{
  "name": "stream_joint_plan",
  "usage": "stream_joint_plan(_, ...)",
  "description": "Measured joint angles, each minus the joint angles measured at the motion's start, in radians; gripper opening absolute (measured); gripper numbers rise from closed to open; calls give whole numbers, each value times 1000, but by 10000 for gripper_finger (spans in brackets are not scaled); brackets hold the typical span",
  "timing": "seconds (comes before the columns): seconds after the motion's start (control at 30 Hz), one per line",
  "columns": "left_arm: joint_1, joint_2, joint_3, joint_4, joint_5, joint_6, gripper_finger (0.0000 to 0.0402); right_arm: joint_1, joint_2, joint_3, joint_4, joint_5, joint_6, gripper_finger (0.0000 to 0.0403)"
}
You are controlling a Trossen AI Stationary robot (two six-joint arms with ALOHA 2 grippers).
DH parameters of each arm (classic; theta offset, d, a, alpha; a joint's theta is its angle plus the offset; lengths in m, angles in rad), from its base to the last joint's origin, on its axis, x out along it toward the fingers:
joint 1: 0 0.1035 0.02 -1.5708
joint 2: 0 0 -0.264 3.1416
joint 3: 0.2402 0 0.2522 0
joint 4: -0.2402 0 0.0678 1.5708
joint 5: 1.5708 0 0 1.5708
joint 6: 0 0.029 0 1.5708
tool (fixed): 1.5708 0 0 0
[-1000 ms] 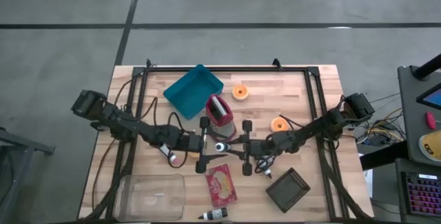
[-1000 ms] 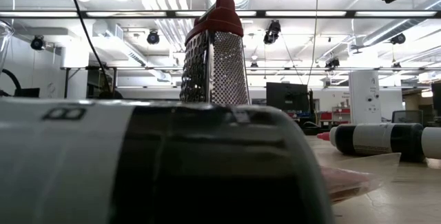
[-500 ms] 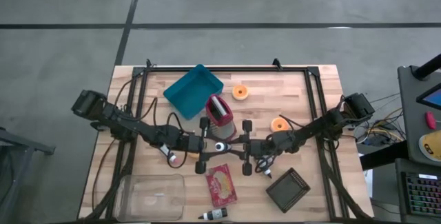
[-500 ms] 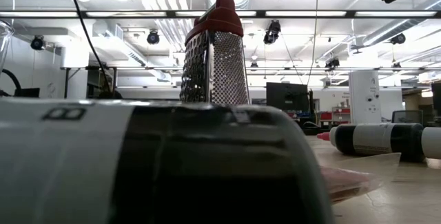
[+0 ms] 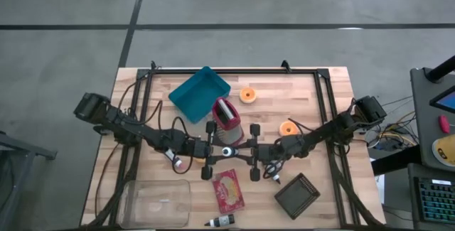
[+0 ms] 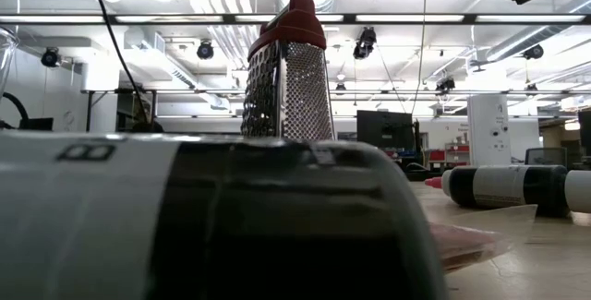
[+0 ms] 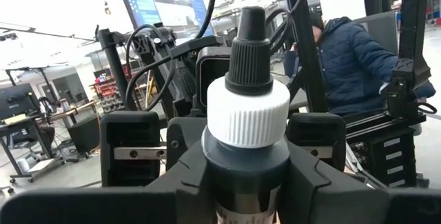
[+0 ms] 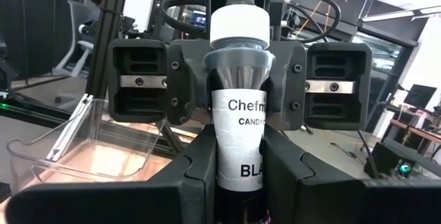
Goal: Pick & Place Food Item
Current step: Put the top black food coloring into the transparent bin
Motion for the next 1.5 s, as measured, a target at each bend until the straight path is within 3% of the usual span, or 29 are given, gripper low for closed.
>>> stream_joint_plan(0.23,0,0,0,-9,1,1,103,-1,0,0,-11,-7,19,72)
stream_joint_plan(0.3,0,0,0,-11,11,0,101,-1,0,0,-16,6,59,102)
stream_joint_plan(0.53,-2,2,-2,-19,26,9,95,-2,0,0,-46,16,126,261)
stream_joint_plan(0.67,-1,-1,-2,-26,26,15,95,3,0,4,-111,12,112,300)
stream_joint_plan(0.87,-4,-10,-2,-56,23,18,95,31,-1,3,-158,23,117,301)
stream_joint_plan(1.07,-22,-40,-2,-136,15,23,95,84,-26,3,-251,104,122,294)
stream_joint_plan(1.27,-80,-135,-2,-342,-109,2,95,149,-65,2,-370,144,156,287)
stream_joint_plan(1.5,-210,-245,-27,-540,-301,-102,95,212,-90,-21,-374,157,161,279)
